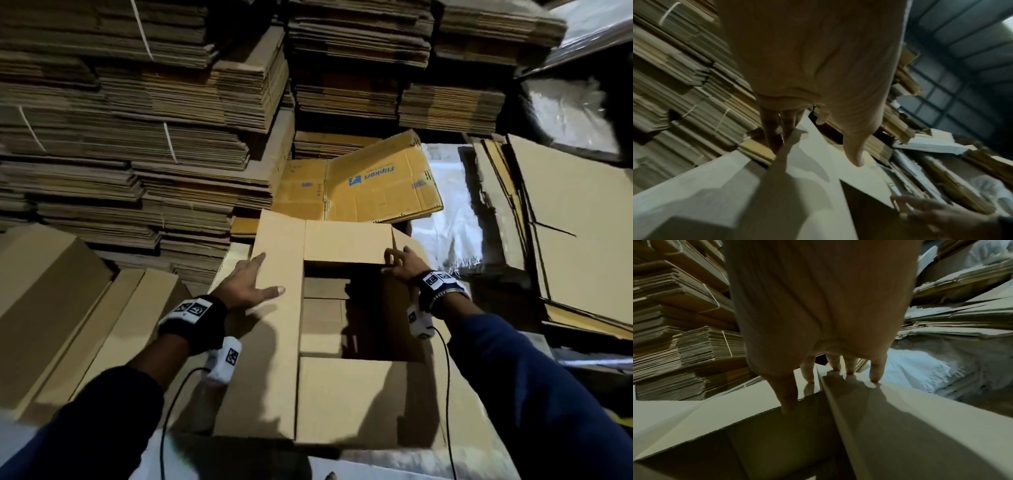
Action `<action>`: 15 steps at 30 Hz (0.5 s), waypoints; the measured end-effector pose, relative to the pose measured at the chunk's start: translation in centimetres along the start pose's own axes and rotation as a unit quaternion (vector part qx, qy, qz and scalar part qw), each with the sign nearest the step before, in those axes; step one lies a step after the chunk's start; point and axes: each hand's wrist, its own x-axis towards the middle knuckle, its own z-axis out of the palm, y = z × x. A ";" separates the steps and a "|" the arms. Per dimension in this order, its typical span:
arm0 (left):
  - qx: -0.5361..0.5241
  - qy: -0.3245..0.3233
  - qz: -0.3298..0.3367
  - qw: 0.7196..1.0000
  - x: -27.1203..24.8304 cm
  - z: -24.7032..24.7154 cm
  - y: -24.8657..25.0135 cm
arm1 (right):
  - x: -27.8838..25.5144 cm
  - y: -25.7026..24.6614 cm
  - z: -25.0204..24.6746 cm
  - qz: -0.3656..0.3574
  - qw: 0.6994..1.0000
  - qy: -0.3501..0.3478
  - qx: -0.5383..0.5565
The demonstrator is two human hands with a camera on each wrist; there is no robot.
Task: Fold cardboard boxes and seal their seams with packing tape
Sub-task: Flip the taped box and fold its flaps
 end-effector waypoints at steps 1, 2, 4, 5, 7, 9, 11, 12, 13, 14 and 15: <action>0.002 -0.005 0.029 1.000 -0.5 -1.0 0.6 | -1.0 -0.2 0.0 0.011 1.000 -0.011 -0.001; -0.003 -0.006 0.059 0.998 -1.5 -1.9 2.0 | -1.9 0.0 0.1 0.024 1.000 -0.016 0.004; -0.039 -0.008 0.119 0.992 -3.1 -2.5 5.1 | -4.1 0.3 0.1 0.040 0.998 -0.023 0.036; -0.077 -0.021 0.147 0.986 -3.8 -2.5 6.6 | -5.6 0.4 0.0 0.041 0.998 -0.023 0.053; -0.136 -0.059 0.193 0.970 -4.9 -1.4 8.9 | -8.6 0.8 0.0 0.057 0.995 -0.015 0.081; -0.106 -0.076 0.214 0.968 -5.5 0.9 10.1 | -11.4 1.2 0.7 0.080 0.991 0.000 0.106; -0.069 -0.103 0.240 0.963 -6.1 3.9 10.3 | -14.2 2.3 1.8 0.114 0.986 0.016 0.118; -0.049 -0.123 0.249 0.959 -6.6 5.5 10.2 | -15.7 3.1 2.4 0.137 0.983 0.025 0.118; -0.014 -0.139 0.255 0.957 -6.8 7.1 9.6 | -17.0 3.8 3.1 0.163 0.979 0.027 0.121; 0.042 -0.150 0.263 0.952 -6.9 8.7 8.7 | -18.4 4.8 3.8 0.186 0.974 0.030 0.125; 0.112 -0.155 0.271 0.943 -7.0 10.1 7.8 | -19.8 5.6 4.5 0.203 0.969 0.035 0.133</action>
